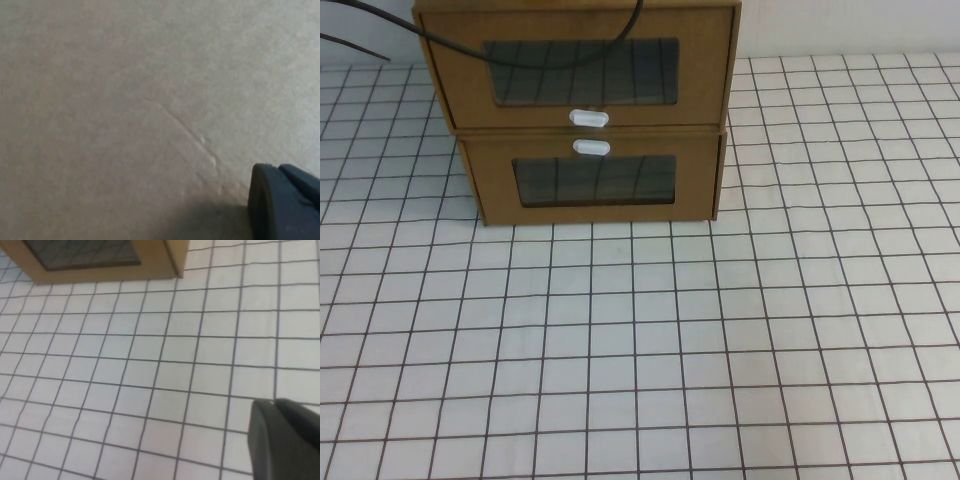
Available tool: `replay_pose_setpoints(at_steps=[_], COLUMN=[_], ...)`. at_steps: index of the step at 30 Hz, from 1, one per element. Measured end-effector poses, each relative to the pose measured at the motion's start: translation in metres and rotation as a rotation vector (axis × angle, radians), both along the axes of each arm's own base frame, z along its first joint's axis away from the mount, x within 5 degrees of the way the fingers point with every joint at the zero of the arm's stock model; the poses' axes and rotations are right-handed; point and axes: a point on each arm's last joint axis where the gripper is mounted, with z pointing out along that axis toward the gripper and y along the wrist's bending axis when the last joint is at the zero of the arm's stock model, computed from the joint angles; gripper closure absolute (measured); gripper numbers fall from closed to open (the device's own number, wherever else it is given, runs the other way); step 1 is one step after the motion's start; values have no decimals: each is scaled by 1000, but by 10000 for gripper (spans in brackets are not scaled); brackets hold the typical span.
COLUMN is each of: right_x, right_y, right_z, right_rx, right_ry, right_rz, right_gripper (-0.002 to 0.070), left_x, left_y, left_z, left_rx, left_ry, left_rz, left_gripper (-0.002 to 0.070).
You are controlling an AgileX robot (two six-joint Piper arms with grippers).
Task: Open the shoe box
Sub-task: 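Pull the top drawer of the cardboard box fully open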
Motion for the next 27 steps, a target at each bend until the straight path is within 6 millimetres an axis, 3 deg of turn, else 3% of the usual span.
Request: replay_pose_setpoints(at_steps=[6,12,20,27], right_x=[45,78,91,100], right_y=[28,88,189,240], right_z=[17,29,26,6], right_rx=[-24,-120,-402,-694], right_ry=[32,59,35,-136], right_rz=[178,374,555,639], right_gripper=[689,689,689,689], left_x=[0,0,0,-1], left_y=[0,0,0,0], left_z=[0,0,0,1], left_rx=[2,2,2,4], left_ry=[0,-1,-1,2], left_rz=[1,1,1,-1], left_gripper=[679,679,679,679])
